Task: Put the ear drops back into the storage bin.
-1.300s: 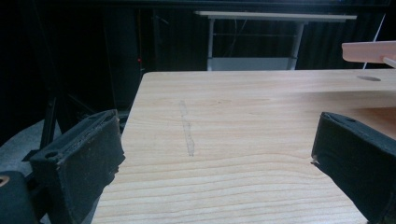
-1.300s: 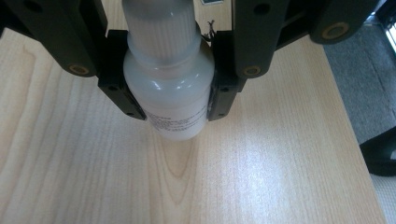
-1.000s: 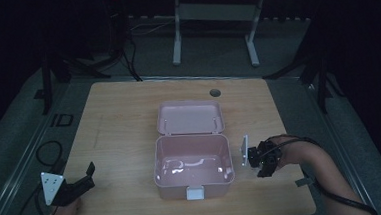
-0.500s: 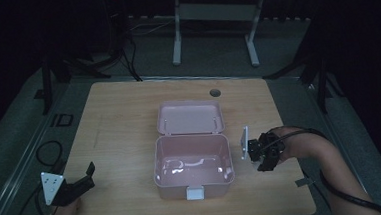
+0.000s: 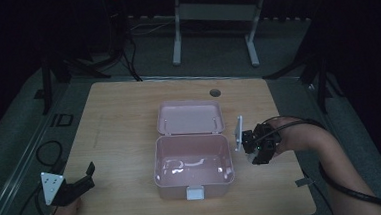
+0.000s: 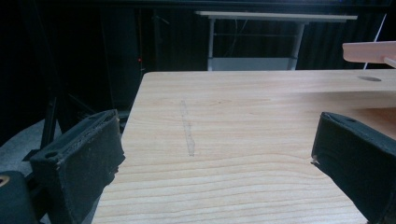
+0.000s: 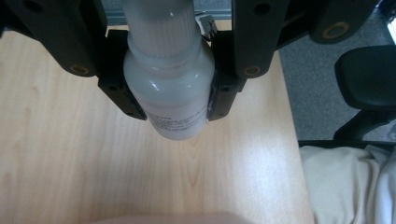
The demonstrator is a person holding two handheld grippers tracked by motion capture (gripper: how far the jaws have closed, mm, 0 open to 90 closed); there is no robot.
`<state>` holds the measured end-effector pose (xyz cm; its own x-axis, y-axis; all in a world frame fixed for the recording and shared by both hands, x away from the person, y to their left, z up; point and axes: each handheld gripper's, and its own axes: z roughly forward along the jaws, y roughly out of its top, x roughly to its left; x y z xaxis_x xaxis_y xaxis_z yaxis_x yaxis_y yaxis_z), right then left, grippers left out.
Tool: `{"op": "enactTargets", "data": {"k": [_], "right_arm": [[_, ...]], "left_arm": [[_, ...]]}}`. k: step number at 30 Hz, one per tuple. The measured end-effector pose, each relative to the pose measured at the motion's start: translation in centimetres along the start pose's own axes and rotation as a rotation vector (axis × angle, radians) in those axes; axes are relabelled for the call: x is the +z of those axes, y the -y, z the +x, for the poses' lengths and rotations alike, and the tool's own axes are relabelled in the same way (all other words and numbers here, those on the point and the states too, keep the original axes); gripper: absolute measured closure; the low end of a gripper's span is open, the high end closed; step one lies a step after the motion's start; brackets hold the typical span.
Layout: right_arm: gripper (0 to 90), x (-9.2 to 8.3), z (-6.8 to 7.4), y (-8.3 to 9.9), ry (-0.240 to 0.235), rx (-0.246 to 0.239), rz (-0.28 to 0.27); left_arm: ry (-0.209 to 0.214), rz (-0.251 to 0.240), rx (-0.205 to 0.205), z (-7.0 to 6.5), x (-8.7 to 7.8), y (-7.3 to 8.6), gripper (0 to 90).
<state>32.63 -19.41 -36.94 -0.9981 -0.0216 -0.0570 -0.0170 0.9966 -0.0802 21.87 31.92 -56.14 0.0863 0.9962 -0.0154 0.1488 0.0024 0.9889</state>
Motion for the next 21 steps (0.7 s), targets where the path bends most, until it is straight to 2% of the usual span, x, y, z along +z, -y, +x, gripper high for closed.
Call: {"op": "enactTargets", "data": {"k": [7, 14, 21], "right_arm": [[59.7, -1.2, -0.1, -1.3, 0.0, -0.011, 0.007], [59.7, -2.7, -0.3, -2.8, 0.016, -0.023, -0.013], [59.7, -3.0, -0.2, -4.5, 0.013, -0.047, -0.021]], "left_arm": [[0.001, 0.0, -0.001, 0.0, 0.0, 0.0, 2.0], [0.0, -0.001, -0.003, 0.0, 0.0, 0.0, 2.0], [0.002, -0.002, -0.006, 0.1, 0.0, 0.0, 2.0]]}}
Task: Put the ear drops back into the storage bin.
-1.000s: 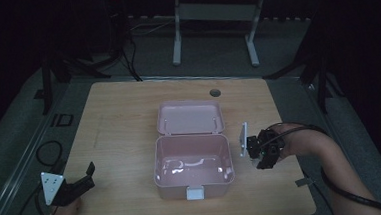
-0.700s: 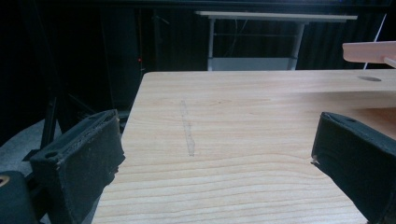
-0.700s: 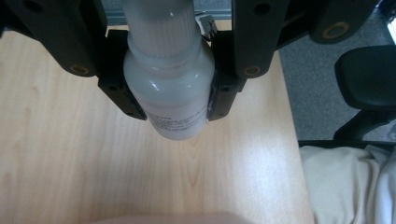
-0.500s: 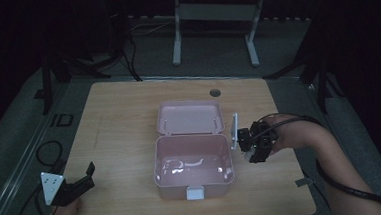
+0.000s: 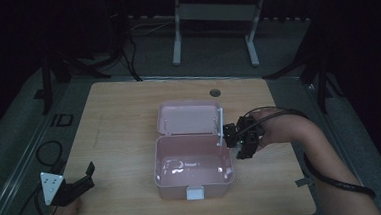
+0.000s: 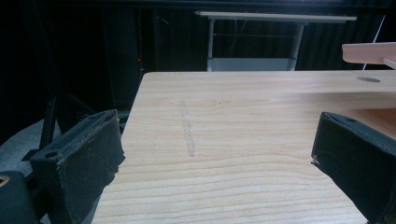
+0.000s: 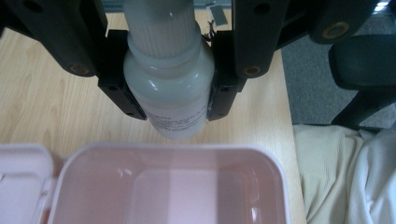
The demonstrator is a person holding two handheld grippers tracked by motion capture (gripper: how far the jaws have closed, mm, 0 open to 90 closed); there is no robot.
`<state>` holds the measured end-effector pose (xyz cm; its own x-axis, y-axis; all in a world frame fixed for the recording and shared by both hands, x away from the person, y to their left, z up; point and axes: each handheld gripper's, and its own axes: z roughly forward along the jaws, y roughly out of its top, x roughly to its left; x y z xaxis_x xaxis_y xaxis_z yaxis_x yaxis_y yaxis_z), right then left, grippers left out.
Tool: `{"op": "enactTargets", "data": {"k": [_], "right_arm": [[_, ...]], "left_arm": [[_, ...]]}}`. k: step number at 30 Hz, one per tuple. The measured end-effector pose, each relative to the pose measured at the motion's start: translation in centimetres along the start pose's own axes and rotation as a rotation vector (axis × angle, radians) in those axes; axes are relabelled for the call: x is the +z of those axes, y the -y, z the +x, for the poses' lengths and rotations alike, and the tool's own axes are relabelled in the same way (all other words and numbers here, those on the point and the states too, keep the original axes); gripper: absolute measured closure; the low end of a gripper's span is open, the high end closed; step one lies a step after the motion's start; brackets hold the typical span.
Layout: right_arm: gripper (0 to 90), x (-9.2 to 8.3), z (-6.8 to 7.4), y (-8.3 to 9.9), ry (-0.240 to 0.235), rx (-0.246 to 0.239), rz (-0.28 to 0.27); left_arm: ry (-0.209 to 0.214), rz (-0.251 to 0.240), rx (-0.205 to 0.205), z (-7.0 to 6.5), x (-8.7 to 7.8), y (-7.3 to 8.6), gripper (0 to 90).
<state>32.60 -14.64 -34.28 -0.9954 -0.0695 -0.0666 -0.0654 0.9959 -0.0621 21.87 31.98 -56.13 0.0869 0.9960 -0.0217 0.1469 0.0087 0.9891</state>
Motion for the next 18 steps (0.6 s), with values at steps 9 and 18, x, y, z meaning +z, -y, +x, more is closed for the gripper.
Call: {"op": "enactTargets", "data": {"k": [9, 18], "right_arm": [[59.7, 0.0, 0.2, -2.3, 0.001, -0.047, -0.028], [59.7, 1.4, -0.4, -4.2, -0.022, -0.071, -0.023]], "left_arm": [[-0.001, 0.001, 0.0, 0.0, 0.0, 0.0, 2.0], [0.001, -0.001, -0.003, 0.1, 0.0, 0.0, 2.0]]}}
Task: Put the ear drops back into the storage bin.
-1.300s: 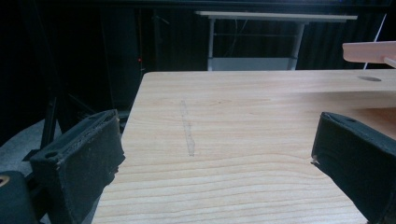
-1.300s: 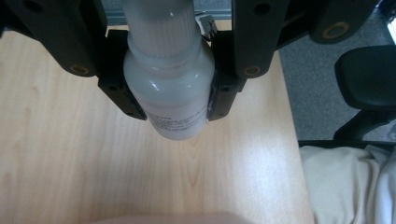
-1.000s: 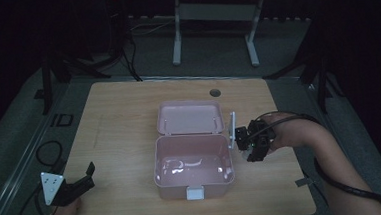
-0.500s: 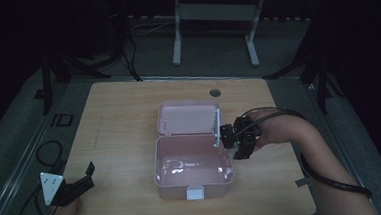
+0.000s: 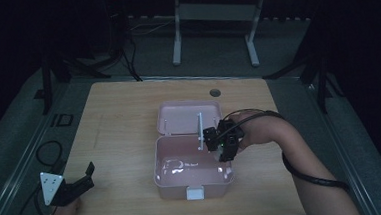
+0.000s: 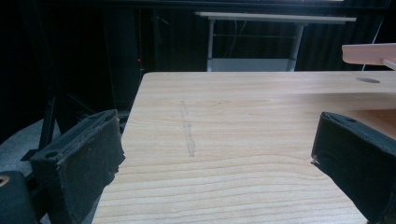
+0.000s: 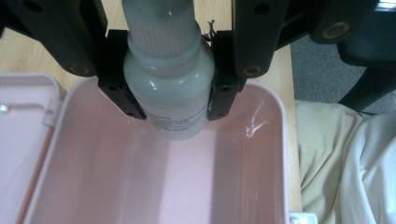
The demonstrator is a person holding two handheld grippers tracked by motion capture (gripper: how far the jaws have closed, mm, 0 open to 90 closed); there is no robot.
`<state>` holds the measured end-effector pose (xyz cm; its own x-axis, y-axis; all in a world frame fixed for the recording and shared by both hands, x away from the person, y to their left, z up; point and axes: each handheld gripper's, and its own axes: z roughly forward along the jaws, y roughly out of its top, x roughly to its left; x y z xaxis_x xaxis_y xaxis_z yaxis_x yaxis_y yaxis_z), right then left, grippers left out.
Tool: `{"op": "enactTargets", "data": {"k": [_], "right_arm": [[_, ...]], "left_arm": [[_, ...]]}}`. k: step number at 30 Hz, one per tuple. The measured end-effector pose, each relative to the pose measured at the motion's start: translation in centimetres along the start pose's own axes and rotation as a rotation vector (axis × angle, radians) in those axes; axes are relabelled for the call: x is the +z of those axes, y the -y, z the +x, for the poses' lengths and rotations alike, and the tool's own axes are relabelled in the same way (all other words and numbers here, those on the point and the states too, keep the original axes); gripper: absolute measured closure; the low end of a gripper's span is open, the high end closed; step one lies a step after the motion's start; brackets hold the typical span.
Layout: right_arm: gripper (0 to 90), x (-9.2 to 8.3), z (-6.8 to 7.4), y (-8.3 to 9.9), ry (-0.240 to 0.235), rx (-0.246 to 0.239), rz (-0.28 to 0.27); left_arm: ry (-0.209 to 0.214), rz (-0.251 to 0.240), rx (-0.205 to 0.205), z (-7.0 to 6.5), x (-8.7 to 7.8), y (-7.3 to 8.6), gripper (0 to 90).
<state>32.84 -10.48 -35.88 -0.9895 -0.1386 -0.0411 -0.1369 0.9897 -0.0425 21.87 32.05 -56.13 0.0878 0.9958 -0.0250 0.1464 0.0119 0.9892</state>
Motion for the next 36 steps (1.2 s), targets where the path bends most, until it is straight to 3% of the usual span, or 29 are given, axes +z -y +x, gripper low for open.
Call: {"op": "enactTargets", "data": {"k": [10, 14, 17, 18, 27, 36], "right_arm": [[59.7, 3.1, -0.3, -1.0, -0.046, -0.006, 0.035], [59.7, 5.3, -0.2, -1.3, -0.074, -0.009, 0.057], [59.7, 5.8, -0.2, -1.3, -0.08, -0.01, 0.059], [59.7, 6.8, -0.2, -1.4, -0.091, -0.013, 0.061], [59.7, 8.8, 0.0, -1.9, -0.098, -0.032, 0.067], [59.7, 11.1, -0.1, -2.6, -0.111, -0.039, 0.123]], "left_arm": [[0.001, -0.001, -0.001, 0.0, 0.0, 0.0, 2.0], [0.001, 0.0, 0.002, 0.0, 0.0, 0.0, 2.0], [0.001, -0.001, 0.001, 0.0, 0.0, 0.0, 2.0], [0.0, 0.0, 0.003, 0.0, 0.0, 0.0, 2.0], [-0.001, 0.001, 0.005, 0.0, 0.0, 0.0, 2.0], [0.0, 0.001, 0.004, 0.0, 0.0, 0.0, 2.0]]}}
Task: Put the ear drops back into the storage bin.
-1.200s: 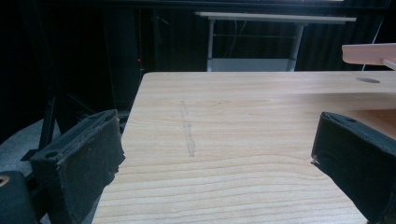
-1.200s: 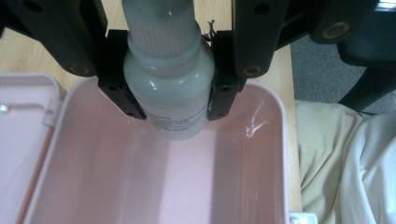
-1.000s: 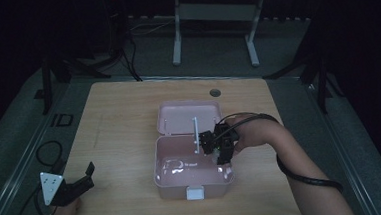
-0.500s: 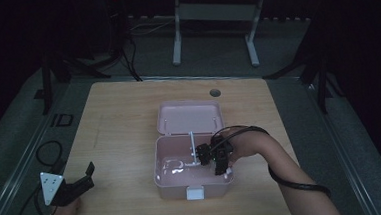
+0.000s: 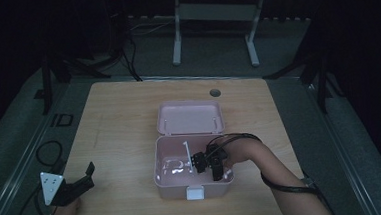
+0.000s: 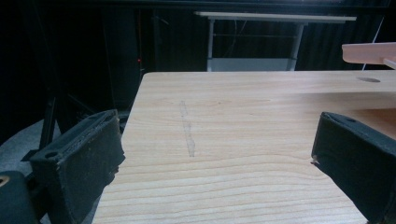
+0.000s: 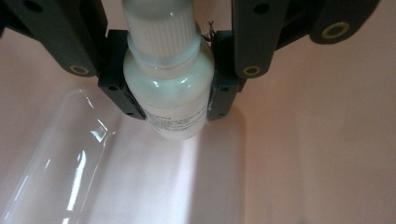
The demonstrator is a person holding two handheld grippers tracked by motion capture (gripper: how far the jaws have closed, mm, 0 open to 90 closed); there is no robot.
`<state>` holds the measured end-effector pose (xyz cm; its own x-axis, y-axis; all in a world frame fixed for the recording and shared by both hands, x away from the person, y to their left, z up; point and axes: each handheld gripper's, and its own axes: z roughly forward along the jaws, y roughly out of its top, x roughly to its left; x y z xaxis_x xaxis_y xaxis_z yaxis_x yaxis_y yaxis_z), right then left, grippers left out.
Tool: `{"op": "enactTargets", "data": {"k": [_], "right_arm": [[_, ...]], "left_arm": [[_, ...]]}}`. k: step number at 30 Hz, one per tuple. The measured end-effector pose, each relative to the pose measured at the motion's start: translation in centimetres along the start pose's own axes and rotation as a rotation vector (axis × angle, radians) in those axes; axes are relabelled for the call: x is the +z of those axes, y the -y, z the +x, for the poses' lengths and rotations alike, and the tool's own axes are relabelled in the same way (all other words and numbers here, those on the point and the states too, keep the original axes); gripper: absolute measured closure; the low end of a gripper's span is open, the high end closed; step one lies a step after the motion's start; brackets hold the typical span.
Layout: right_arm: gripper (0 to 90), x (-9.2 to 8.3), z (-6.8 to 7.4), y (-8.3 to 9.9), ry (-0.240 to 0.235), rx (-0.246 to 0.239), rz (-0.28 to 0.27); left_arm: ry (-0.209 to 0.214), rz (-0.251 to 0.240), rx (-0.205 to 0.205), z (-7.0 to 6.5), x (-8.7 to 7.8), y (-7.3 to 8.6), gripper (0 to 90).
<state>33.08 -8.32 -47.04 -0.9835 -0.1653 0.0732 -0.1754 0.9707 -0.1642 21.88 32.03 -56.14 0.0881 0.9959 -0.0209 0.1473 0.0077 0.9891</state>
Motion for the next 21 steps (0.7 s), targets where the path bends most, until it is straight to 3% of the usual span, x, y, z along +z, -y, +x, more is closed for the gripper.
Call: {"op": "enactTargets", "data": {"k": [12, 21], "right_arm": [[59.6, 1.1, -0.6, 0.2, 0.014, 0.019, -0.013], [59.6, 2.0, -0.8, -0.1, 0.021, 0.021, 0.008]], "left_arm": [[-0.001, 0.0, 0.002, 0.0, 0.0, 0.0, 2.0], [0.001, -0.001, 0.003, 0.0, 0.0, 0.0, 2.0]]}}
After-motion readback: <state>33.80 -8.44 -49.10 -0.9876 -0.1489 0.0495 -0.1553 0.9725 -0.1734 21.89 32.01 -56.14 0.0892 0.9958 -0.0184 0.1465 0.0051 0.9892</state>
